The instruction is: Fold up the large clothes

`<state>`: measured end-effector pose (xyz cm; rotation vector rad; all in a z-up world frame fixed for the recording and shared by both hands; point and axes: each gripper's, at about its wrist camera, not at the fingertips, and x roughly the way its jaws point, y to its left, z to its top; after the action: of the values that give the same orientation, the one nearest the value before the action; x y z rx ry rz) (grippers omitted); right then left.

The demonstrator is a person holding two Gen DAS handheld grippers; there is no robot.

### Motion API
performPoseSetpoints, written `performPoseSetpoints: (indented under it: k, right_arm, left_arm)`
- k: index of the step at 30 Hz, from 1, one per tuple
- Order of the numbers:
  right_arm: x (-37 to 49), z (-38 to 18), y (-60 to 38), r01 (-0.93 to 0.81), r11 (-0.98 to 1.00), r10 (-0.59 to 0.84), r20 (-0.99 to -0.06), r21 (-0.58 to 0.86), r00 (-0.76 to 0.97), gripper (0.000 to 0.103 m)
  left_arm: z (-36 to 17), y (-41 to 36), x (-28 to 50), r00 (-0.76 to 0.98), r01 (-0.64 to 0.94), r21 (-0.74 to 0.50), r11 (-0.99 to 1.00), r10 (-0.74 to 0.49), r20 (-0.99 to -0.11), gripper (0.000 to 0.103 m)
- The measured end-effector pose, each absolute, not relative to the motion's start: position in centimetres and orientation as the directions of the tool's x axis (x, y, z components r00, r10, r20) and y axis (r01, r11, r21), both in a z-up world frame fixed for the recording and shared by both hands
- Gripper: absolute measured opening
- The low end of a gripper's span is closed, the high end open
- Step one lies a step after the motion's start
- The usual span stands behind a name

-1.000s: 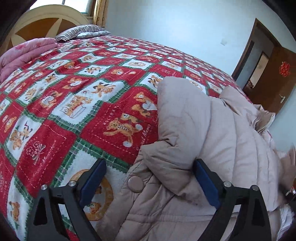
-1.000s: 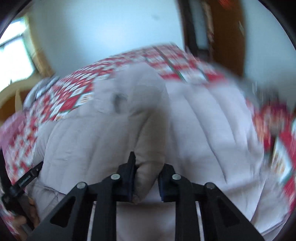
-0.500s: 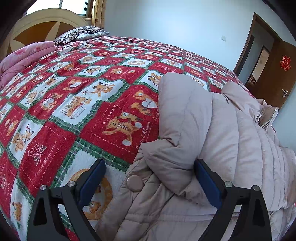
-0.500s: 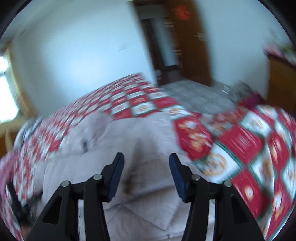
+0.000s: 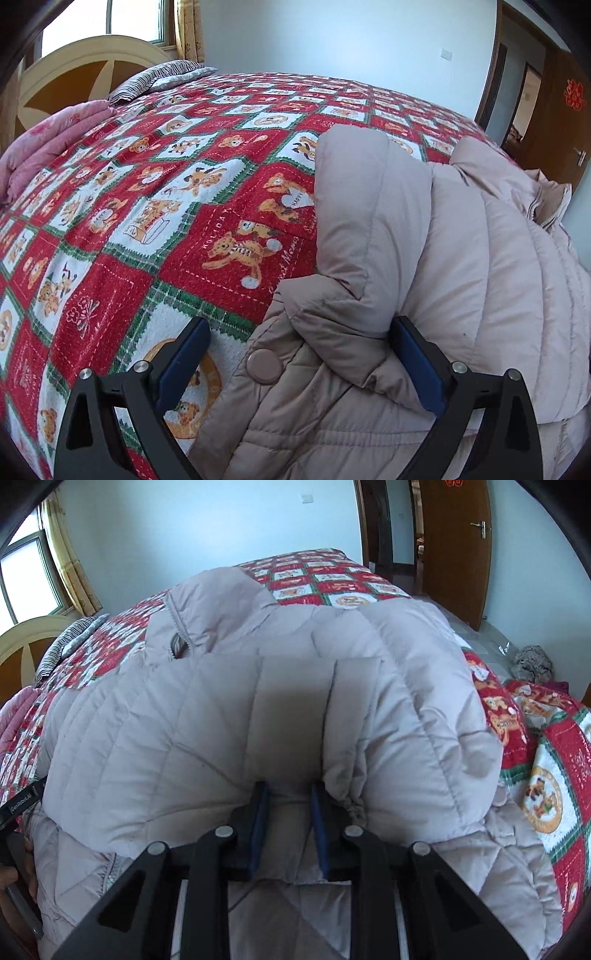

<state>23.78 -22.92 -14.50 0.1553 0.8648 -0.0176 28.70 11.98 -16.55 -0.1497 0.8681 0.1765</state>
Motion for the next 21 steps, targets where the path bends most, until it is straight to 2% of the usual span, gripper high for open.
performPoseSetpoints:
  k: [4,5,6,8,12,15,21]
  right_arm:
    - [24.3,-13.9,-22.5,0.063,0.993,0.04,-0.775,0.103,0.63,0.03]
    - [24.2,-13.2,-22.6,0.047,0.991,0.069,-0.781,0.125,0.621,0.041]
    - [24.3,-12.6,-22.5,0.034,0.988,0.097,-0.776,0.151,0.624,0.057]
    - [24.5,-10.7,-22.6,0.015,0.984,0.123,-0.747,0.175,0.653,0.072]
    - [27.4,-7.4,-22.4,0.005,0.984,0.128,-0.731,0.176,0.67,0.072]
    - [30.7,-7.0,-23.4,0.034,0.96,0.192,-0.74,0.279,0.644,0.072]
    - [37.6,-5.0,-23.1,0.079,0.929,0.231,-0.732,0.363,0.641,0.072]
  left_arm:
    - [-16.1,12.6,28.2,0.625,-0.212,-0.085,0.973,0.068,-0.778,0.099]
    - [-15.9,12.7,27.9,0.62,-0.203,-0.09,0.975,0.057,-0.782,0.099]
    - [-15.2,12.8,27.5,0.619,-0.175,-0.098,0.98,0.032,-0.785,0.099]
    - [-14.1,12.5,27.2,0.629,-0.142,-0.083,0.986,0.025,-0.777,0.099]
    - [-9.7,10.8,28.2,0.698,-0.068,-0.012,0.998,0.039,-0.715,0.099]
    - [-7.3,9.4,30.7,0.709,-0.009,-0.047,0.999,-0.027,-0.705,0.099]
    - [-5.9,6.6,37.0,0.685,0.051,-0.071,0.996,-0.087,-0.723,0.099]
